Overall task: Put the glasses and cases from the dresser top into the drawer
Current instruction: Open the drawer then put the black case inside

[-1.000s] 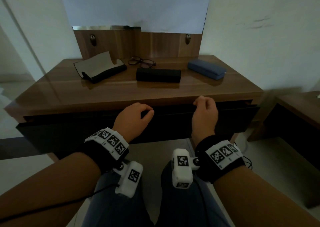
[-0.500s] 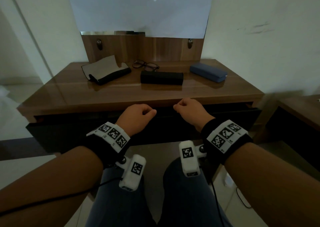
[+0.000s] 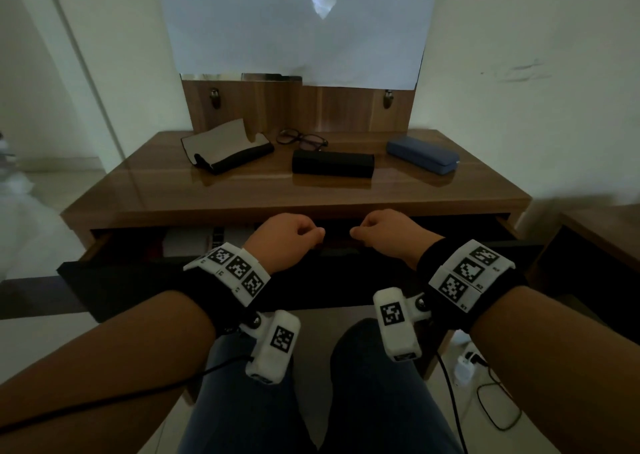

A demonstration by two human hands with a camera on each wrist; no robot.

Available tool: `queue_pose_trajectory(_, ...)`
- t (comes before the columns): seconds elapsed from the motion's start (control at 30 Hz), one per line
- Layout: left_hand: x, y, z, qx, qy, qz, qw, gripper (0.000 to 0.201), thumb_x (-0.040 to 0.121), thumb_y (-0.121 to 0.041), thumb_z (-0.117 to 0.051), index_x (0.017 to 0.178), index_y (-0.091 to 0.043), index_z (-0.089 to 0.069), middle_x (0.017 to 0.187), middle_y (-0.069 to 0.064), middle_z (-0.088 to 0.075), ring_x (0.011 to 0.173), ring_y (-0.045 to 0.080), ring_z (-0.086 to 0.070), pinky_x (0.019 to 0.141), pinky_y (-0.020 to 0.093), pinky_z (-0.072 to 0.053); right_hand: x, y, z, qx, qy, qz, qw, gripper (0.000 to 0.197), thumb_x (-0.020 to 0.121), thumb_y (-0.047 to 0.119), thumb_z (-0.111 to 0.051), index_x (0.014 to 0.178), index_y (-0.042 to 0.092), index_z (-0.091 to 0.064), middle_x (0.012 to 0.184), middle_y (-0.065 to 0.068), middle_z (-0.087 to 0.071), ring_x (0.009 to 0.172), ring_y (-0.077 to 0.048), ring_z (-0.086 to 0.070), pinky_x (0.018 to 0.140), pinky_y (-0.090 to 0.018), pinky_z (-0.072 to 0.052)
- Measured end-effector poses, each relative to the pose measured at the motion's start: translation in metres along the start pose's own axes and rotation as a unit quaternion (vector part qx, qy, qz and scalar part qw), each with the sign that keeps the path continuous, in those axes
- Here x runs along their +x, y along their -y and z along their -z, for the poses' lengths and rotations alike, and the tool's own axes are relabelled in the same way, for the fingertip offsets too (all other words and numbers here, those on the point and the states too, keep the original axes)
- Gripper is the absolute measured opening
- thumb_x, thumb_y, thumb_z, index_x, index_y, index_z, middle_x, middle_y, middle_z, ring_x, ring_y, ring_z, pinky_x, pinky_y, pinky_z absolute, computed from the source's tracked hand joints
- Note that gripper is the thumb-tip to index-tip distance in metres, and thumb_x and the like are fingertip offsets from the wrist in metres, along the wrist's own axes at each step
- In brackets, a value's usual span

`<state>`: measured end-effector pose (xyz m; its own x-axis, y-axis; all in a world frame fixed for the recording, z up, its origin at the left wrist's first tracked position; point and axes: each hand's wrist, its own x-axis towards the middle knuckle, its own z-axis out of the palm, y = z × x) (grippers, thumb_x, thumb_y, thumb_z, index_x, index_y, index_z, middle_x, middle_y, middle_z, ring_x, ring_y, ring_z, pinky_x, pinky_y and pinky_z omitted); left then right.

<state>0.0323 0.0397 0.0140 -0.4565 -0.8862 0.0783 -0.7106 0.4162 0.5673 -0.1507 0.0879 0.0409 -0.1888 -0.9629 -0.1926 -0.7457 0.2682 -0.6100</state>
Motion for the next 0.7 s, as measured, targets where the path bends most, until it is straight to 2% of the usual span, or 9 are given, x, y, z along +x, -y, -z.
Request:
queue_pose_trajectory(0.17,-0.005,-0.006,0.004,0.006,0.037,0.008,0.999,0.034,0.095,-0.043,-0.049,0.087,-0.018,-0.071,0.085,0.004,-0.072,0.064,0.011,-0.059,0.059,0.026,-0.045,-0.009,0.005,0.003,-0.055,0.038,-0.003,0.998,0.032,0.096,0.035,-0.051,0.103,0.008,-0.067,0.096,-0.007,-0.064,0.085,-0.019,-0.057,0.075,-0.03,-0.044)
queue_pose_trajectory(0.27,-0.009,-0.01,0.006,-0.005,0.068,0.018,0.998,0.032,0.095,-0.042,-0.049,0.089,-0.018,-0.07,0.076,-0.003,-0.072,0.076,0.017,-0.068,0.073,0.032,-0.053,-0.012,0.004,0.005,-0.091,0.073,0.009,0.993,0.03,0.099,0.029,-0.046,0.102,0.005,-0.065,0.092,-0.007,-0.06,0.088,-0.021,-0.055,0.077,-0.03,-0.042)
queue_pose_trajectory(0.37,-0.012,-0.015,0.007,-0.01,0.103,0.027,0.994,0.029,0.096,-0.04,-0.049,0.089,-0.02,-0.068,0.071,-0.005,-0.071,0.071,0.012,-0.067,0.077,0.032,-0.054,-0.014,0.002,0.006,-0.102,0.093,0.009,0.99,0.025,0.099,0.03,-0.046,0.089,0.012,-0.061,0.076,0.0,-0.059,0.077,-0.018,-0.056,0.071,-0.028,-0.043)
queue_pose_trajectory(0.43,-0.015,-0.018,0.008,-0.014,0.124,0.038,0.991,0.026,0.095,-0.041,-0.049,0.085,-0.024,-0.066,0.069,-0.005,-0.07,0.065,0.008,-0.066,0.075,0.03,-0.054,-0.017,0.002,0.008,-0.11,0.111,-0.001,0.988,0.028,0.099,0.036,-0.045,0.085,0.016,-0.059,0.076,0.0,-0.063,0.068,-0.015,-0.056,0.065,-0.027,-0.044)
queue_pose_trajectory(0.5,-0.018,-0.021,0.009,-0.029,0.144,0.049,0.988,0.025,0.095,-0.04,-0.05,0.084,-0.024,-0.065,0.069,-0.004,-0.071,0.066,0.011,-0.068,0.076,0.031,-0.057,-0.019,0.001,0.011,-0.113,0.13,-0.01,0.985,0.03,0.099,0.038,-0.044,0.089,0.015,-0.058,0.078,-0.002,-0.066,0.063,-0.015,-0.056,0.058,-0.025,-0.045)
queue_pose_trajectory(0.6,-0.023,-0.027,0.012,-0.047,0.187,0.062,0.979,0.027,0.095,-0.038,-0.051,0.087,-0.018,-0.066,0.071,0.0,-0.072,0.069,0.015,-0.07,0.078,0.032,-0.058,-0.022,-0.002,0.012,-0.114,0.163,-0.022,0.98,0.032,0.099,0.04,-0.043,0.087,0.014,-0.057,0.075,-0.001,-0.068,0.061,-0.017,-0.057,0.062,-0.026,-0.047)
queue_pose_trajectory(0.7,-0.029,-0.034,0.014,-0.042,0.232,0.063,0.97,0.026,0.095,-0.037,-0.052,0.085,-0.017,-0.065,0.071,0.002,-0.072,0.069,0.018,-0.069,0.082,0.034,-0.057,-0.023,-0.004,0.013,-0.12,0.194,-0.036,0.973,0.032,0.097,0.043,-0.045,0.085,0.016,-0.058,0.075,-0.001,-0.069,0.066,-0.019,-0.061,0.065,-0.029,-0.049)
